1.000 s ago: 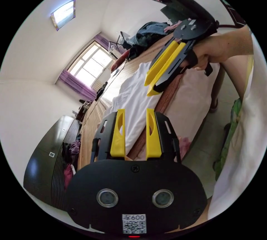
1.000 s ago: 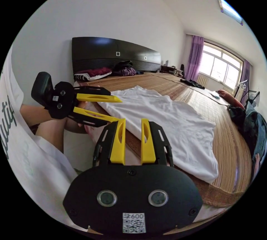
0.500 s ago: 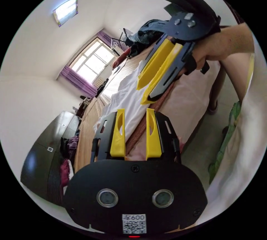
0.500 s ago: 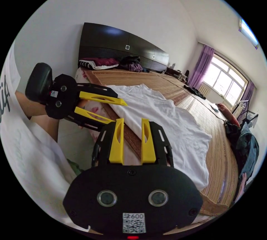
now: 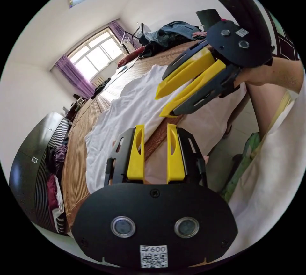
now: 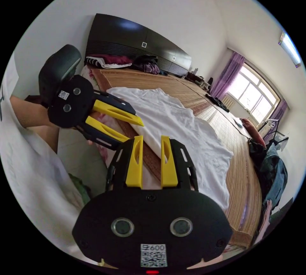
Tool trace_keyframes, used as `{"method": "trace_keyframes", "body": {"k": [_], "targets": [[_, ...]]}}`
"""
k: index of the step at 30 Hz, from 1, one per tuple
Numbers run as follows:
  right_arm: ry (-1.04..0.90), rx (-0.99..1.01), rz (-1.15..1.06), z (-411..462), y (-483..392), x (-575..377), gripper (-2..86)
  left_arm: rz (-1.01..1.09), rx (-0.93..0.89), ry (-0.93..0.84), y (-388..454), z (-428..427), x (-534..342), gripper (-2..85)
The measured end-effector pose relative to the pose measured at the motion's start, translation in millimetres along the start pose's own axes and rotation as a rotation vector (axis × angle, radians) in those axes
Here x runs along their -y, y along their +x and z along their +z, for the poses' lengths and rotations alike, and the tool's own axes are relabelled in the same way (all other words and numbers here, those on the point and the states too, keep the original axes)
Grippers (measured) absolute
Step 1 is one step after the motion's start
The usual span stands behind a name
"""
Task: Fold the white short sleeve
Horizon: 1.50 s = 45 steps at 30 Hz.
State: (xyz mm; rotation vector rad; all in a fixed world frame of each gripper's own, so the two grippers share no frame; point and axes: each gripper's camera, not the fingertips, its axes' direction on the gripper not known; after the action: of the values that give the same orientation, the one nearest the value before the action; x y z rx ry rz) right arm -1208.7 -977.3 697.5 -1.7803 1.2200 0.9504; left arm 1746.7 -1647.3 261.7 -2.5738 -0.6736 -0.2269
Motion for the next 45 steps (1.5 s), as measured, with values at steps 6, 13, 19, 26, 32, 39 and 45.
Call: {"method": "trace_keyframes", "body": {"k": [6, 13, 19, 26, 32, 39, 45], "targets": [[-0.013, 0.020, 0.018, 23.8, 1.9, -10.7, 6.5, -0.054, -0.017, 0.017, -31.8, -1.0, -43.9, 9.5], [-0.029, 0.029, 0.026, 49.0, 2.5, -18.3, 6.2, -0.005, -0.018, 0.027, -40.4, 1.3, -82.2, 5.1], [-0.038, 0.025, 0.032, 65.4, -0.5, -21.7, 6.2, 0.013, 0.129, 0.046, -38.9, -9.6, -106.0, 3.2], [-0.036, -0.045, 0.032, 67.5, 15.9, -27.1, 6.3, 0.107, 0.397, 0.115, -56.7, -52.2, -136.3, 7.2], [-0.042, -0.029, 0.038, 65.9, 12.8, -18.8, 7.1, 0.241, 0.417, 0.039, -38.5, -26.6, -168.3, 7.7], [-0.146, -0.175, -0.209, 88.7, -34.3, -6.5, 6.9, 0.280, 0.388, 0.001, -32.2, -5.5, -156.1, 7.8], [-0.210, -0.233, -0.317, 105.9, -56.2, 11.7, 6.3, 0.344, 0.342, -0.067, -32.7, 23.4, -130.1, 8.5]]}}
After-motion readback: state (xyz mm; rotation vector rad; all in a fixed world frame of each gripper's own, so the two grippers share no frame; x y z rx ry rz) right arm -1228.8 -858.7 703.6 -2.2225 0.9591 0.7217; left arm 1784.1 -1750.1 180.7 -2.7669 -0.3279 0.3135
